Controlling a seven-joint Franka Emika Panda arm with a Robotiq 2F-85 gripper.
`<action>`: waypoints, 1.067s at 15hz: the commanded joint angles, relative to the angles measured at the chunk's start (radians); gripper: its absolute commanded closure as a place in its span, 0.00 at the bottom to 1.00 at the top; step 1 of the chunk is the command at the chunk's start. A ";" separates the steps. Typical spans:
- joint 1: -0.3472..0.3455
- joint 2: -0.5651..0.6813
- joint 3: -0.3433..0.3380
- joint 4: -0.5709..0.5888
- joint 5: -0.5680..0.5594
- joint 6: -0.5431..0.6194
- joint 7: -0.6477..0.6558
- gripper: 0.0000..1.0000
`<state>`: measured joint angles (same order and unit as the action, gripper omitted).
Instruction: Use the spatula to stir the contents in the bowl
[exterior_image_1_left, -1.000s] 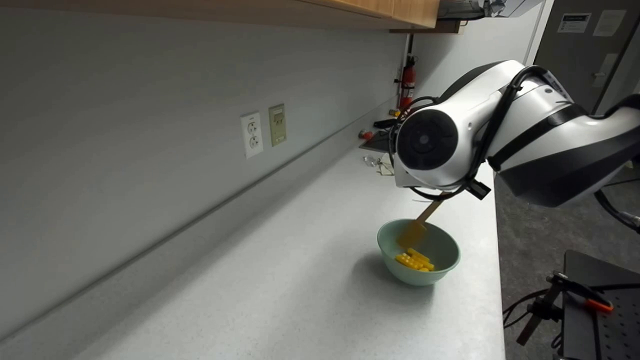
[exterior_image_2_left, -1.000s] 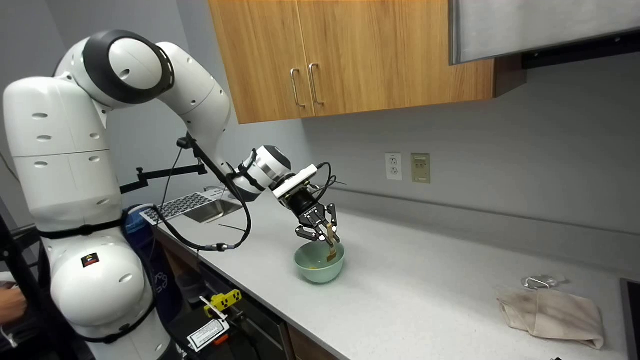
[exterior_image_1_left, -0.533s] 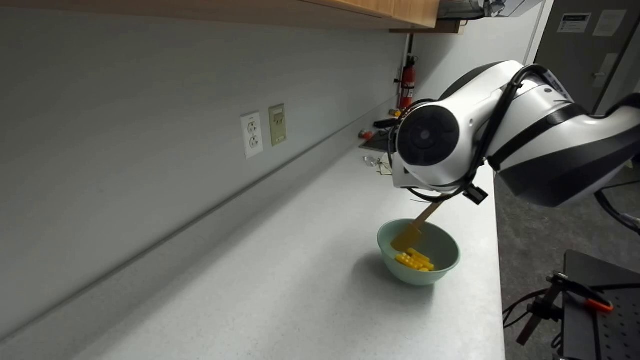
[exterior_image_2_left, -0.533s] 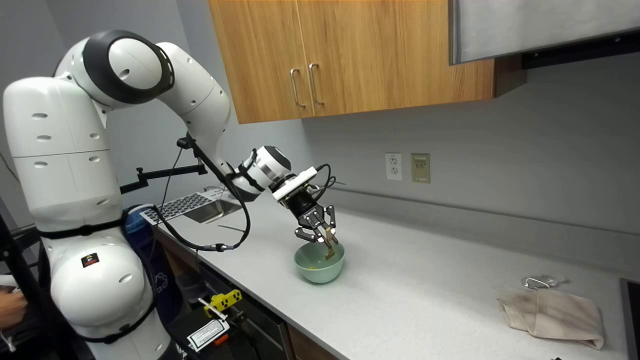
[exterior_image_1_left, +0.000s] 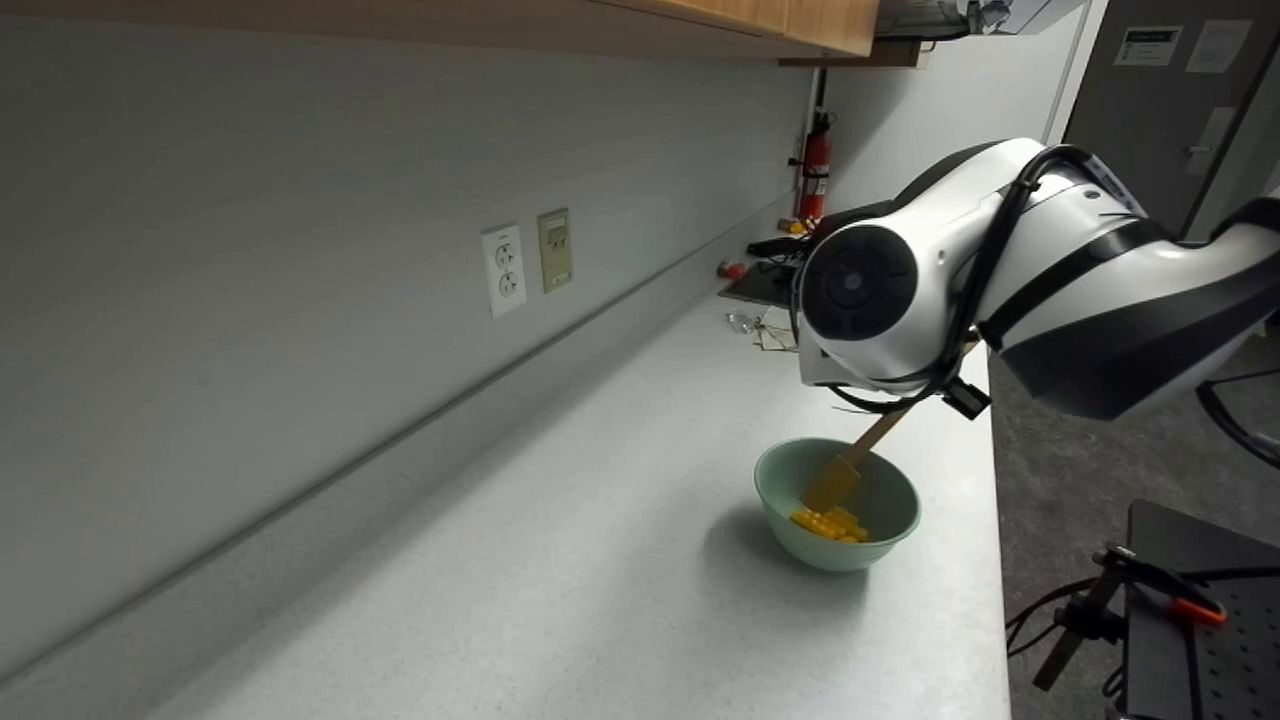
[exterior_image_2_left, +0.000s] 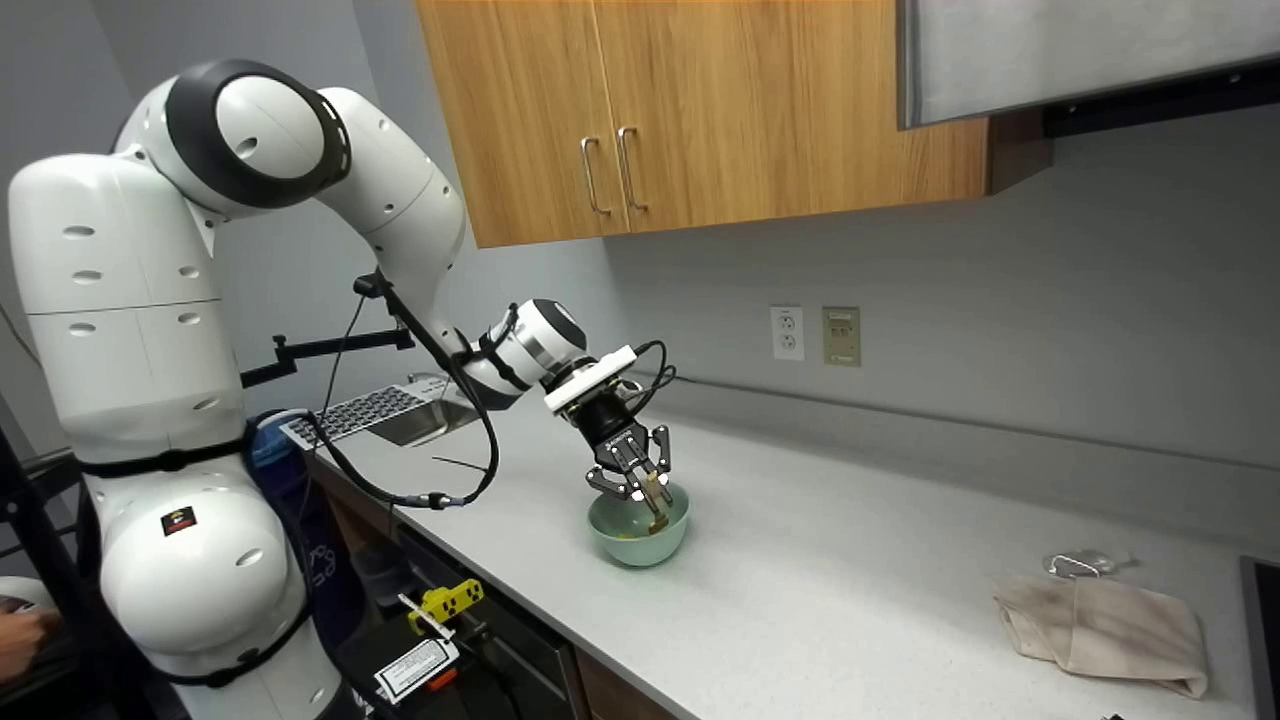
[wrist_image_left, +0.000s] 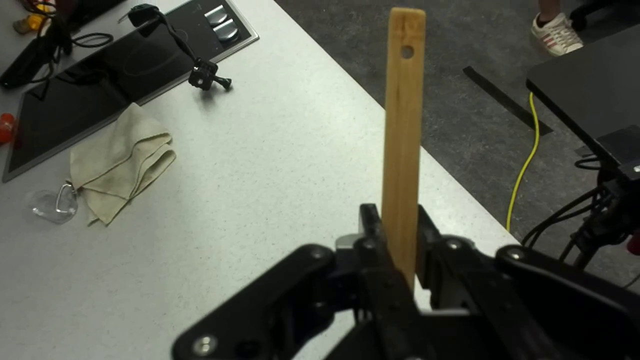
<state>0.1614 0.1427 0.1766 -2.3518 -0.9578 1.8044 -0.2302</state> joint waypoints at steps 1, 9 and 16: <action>-0.009 -0.003 -0.011 -0.028 -0.008 -0.016 -0.010 0.96; 0.003 0.014 -0.003 0.013 -0.011 -0.022 -0.005 0.96; 0.024 0.021 0.014 0.030 -0.011 -0.106 -0.019 0.96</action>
<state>0.1717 0.1535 0.1821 -2.3443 -0.9687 1.7786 -0.2312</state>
